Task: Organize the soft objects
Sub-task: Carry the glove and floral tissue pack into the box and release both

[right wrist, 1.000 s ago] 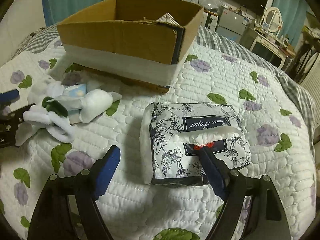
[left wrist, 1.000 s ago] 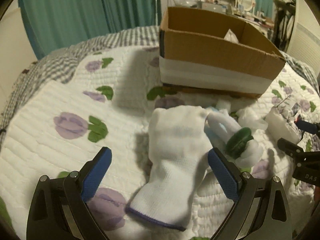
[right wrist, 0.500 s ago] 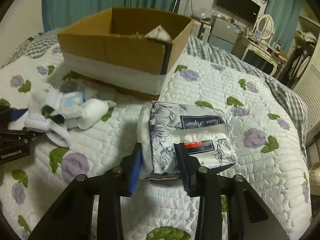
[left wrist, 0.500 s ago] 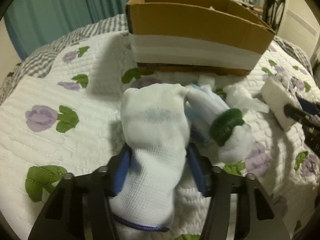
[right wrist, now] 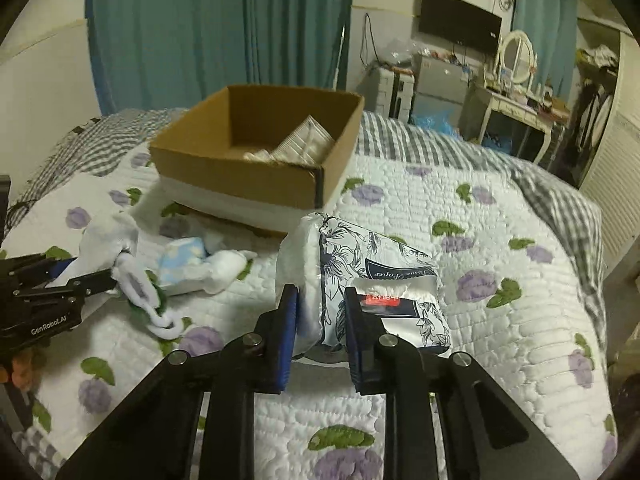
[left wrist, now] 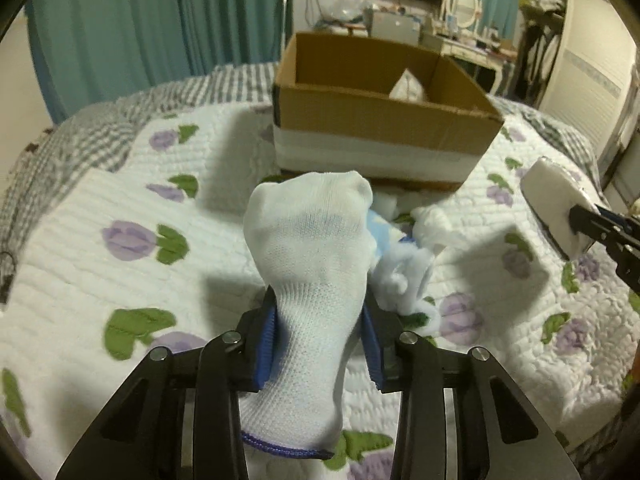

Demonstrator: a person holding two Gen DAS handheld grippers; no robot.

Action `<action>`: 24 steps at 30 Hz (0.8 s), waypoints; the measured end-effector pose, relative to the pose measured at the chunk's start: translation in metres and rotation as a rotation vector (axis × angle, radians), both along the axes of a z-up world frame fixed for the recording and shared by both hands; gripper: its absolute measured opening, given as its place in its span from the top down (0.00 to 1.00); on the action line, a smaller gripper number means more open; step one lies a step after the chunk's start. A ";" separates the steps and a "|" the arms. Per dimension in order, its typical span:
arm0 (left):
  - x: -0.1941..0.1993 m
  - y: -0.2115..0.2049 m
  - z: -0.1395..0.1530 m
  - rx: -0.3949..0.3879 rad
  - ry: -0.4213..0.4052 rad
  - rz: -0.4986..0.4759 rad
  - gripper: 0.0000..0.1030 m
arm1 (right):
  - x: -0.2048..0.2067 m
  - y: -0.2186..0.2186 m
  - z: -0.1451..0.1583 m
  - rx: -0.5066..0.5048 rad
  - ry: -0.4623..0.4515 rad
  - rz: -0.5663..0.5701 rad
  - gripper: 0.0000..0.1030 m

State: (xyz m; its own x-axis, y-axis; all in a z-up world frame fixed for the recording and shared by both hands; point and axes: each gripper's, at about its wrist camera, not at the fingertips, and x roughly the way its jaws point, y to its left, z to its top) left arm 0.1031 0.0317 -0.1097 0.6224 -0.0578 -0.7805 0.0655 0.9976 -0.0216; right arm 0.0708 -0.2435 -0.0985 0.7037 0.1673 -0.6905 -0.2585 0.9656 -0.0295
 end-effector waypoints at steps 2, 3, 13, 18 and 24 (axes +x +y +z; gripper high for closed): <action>-0.005 0.001 0.009 -0.005 -0.018 0.001 0.65 | -0.006 0.002 0.006 0.013 -0.011 0.009 0.79; -0.008 0.000 0.015 -0.005 -0.030 0.000 0.65 | -0.009 0.003 0.011 0.019 -0.018 0.018 0.79; -0.010 -0.011 0.080 0.006 -0.165 -0.031 0.65 | -0.025 0.014 0.078 0.079 -0.127 0.085 0.79; 0.000 -0.021 0.116 0.001 -0.234 -0.053 0.65 | -0.020 0.027 0.121 0.085 -0.212 0.125 0.79; 0.034 -0.026 0.139 0.001 -0.273 -0.064 0.65 | 0.010 0.042 0.162 0.094 -0.276 0.161 0.79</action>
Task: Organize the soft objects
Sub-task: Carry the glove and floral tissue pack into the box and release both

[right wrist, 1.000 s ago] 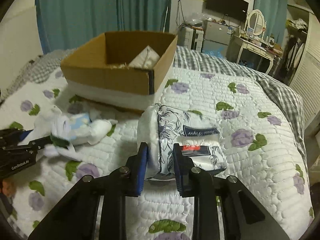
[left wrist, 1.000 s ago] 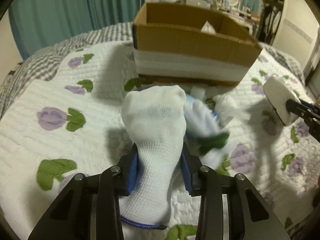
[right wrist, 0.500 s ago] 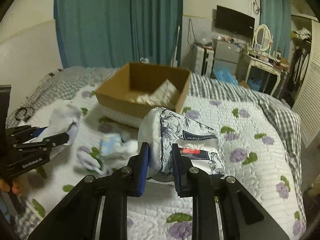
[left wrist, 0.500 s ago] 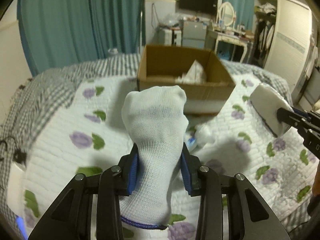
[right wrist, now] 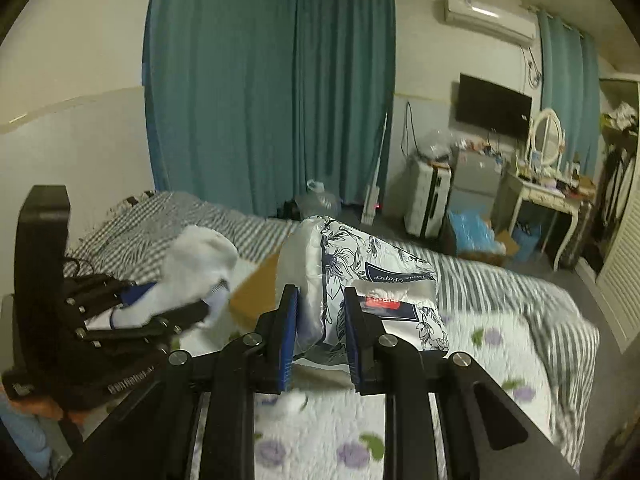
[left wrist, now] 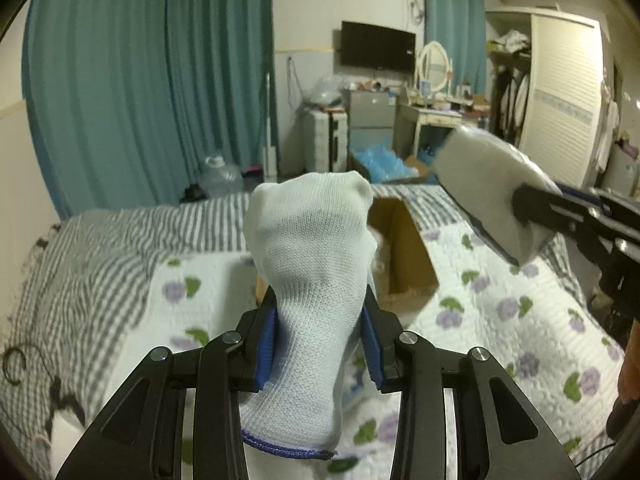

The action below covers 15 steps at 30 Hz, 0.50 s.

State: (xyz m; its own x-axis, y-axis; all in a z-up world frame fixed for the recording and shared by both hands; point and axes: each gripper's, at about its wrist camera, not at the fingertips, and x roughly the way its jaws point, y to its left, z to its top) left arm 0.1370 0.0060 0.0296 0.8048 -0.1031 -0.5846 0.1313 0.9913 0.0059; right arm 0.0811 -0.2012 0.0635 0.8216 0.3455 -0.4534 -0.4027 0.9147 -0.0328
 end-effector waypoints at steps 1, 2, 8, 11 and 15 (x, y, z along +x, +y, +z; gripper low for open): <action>0.005 0.000 0.002 -0.006 -0.001 0.002 0.65 | 0.008 0.002 0.005 0.005 -0.005 0.002 0.79; 0.015 0.000 0.003 -0.014 0.000 0.001 0.65 | 0.015 0.004 0.008 0.013 -0.007 0.006 0.79; 0.060 -0.003 -0.006 0.013 0.016 0.000 0.65 | 0.077 0.017 0.010 0.058 0.009 0.037 0.79; 0.085 0.000 -0.021 0.021 0.036 0.005 0.65 | 0.109 0.023 -0.008 0.070 0.051 0.049 0.79; 0.114 0.005 -0.043 0.034 0.069 0.015 0.65 | 0.152 0.031 -0.051 0.052 0.124 0.065 0.79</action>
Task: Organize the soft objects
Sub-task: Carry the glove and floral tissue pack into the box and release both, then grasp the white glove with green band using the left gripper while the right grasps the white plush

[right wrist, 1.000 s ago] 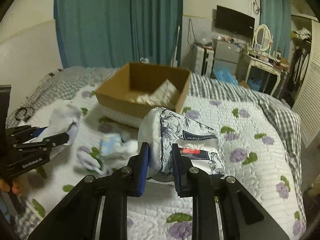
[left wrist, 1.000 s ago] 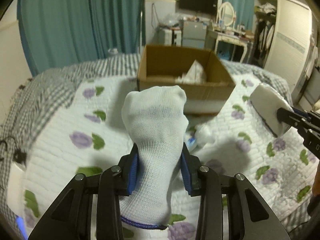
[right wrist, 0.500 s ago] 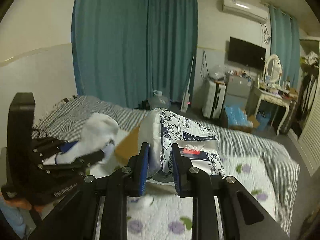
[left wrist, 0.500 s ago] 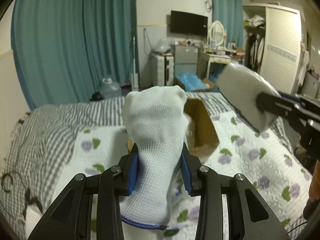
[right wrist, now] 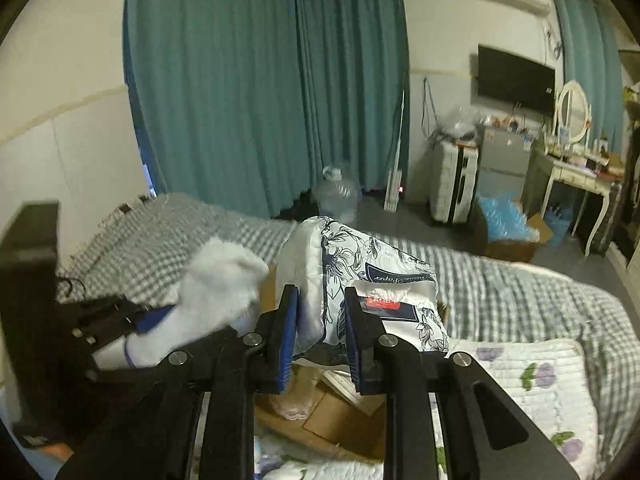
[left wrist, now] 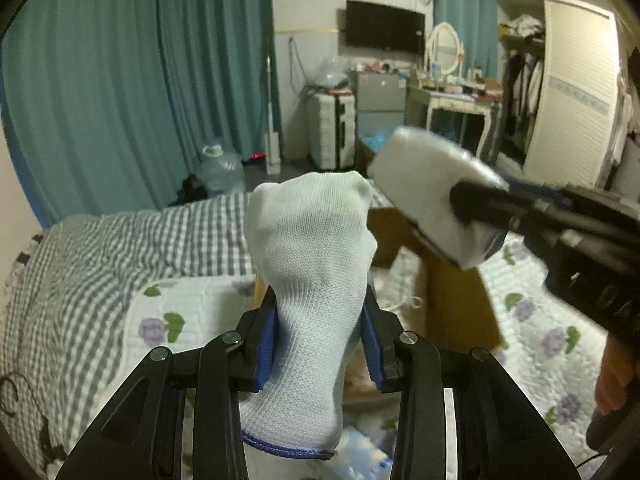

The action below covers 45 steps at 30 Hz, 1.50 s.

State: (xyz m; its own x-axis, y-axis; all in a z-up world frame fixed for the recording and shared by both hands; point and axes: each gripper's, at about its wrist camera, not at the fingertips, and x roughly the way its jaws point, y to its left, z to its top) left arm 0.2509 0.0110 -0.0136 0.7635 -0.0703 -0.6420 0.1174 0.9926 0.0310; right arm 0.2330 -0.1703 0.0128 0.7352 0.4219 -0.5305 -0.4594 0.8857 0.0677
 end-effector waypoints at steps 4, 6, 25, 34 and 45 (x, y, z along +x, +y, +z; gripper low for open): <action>0.024 0.005 -0.019 0.001 0.036 0.001 0.65 | 0.028 0.004 -0.039 -0.021 0.064 0.009 0.79; 0.033 0.005 -0.026 0.007 0.050 0.003 0.65 | 0.037 0.005 -0.053 -0.033 0.080 0.014 0.79; 0.028 -0.021 -0.024 0.095 0.010 -0.022 0.35 | 0.014 -0.053 -0.018 0.057 -0.001 -0.129 0.10; -0.032 -0.013 0.051 0.028 -0.163 0.035 0.16 | -0.045 -0.064 0.022 -0.034 -0.068 -0.178 0.00; -0.130 0.004 0.111 0.052 -0.329 0.077 0.00 | -0.134 -0.065 0.091 -0.079 -0.179 -0.193 0.00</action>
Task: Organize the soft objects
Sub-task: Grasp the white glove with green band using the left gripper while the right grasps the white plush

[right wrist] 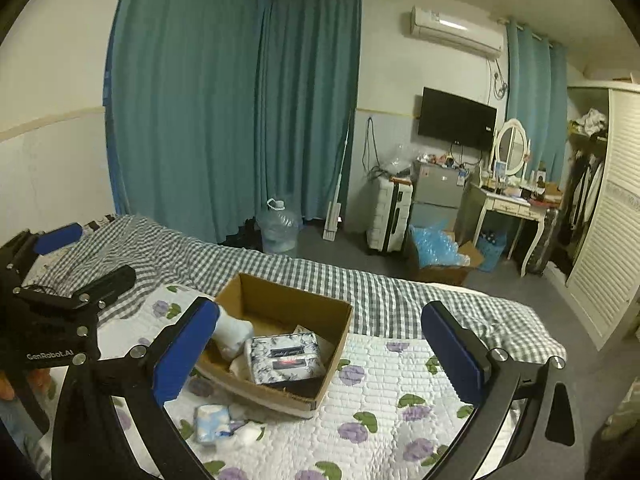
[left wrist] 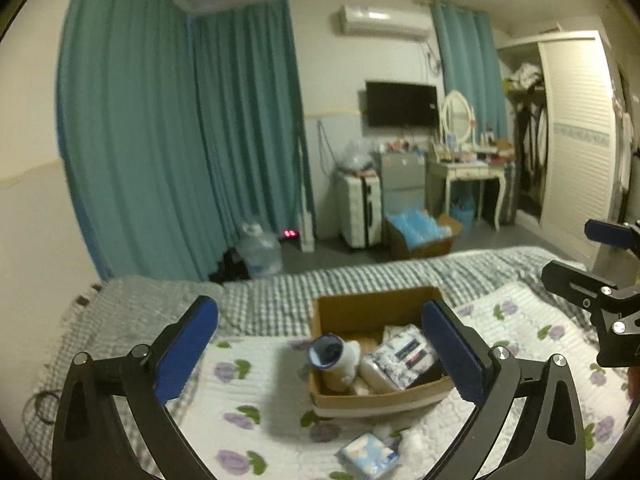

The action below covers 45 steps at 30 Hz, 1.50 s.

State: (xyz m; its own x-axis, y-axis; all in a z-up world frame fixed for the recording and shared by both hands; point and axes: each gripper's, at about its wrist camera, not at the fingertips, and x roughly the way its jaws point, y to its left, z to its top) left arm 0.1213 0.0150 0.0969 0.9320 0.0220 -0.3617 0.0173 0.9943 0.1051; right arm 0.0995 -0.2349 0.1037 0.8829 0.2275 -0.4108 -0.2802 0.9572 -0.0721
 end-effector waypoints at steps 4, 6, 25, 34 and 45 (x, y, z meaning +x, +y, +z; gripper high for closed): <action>-0.032 0.001 0.003 -0.003 -0.019 -0.011 0.00 | -0.036 0.007 0.009 -0.024 -0.026 0.029 0.00; -0.045 -0.001 0.000 -0.001 -0.016 -0.023 0.00 | -0.050 0.010 0.007 -0.025 -0.030 0.046 0.00; -0.047 -0.003 -0.160 -0.162 0.302 0.176 0.00 | -0.025 0.025 -0.144 -0.178 0.221 0.205 0.00; -0.035 -0.018 -0.239 -0.138 0.509 0.194 0.02 | 0.015 0.036 -0.206 -0.210 0.336 0.250 0.00; -0.027 -0.031 -0.272 -0.207 0.644 0.046 0.59 | 0.044 0.060 -0.250 -0.220 0.417 0.328 0.00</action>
State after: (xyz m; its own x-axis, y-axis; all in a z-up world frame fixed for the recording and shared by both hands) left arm 0.0948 -0.0164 -0.1754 0.5288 -0.0730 -0.8456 -0.0302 0.9940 -0.1047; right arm 0.1438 -0.1752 -0.1462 0.5340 0.3319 -0.7776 -0.6074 0.7904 -0.0798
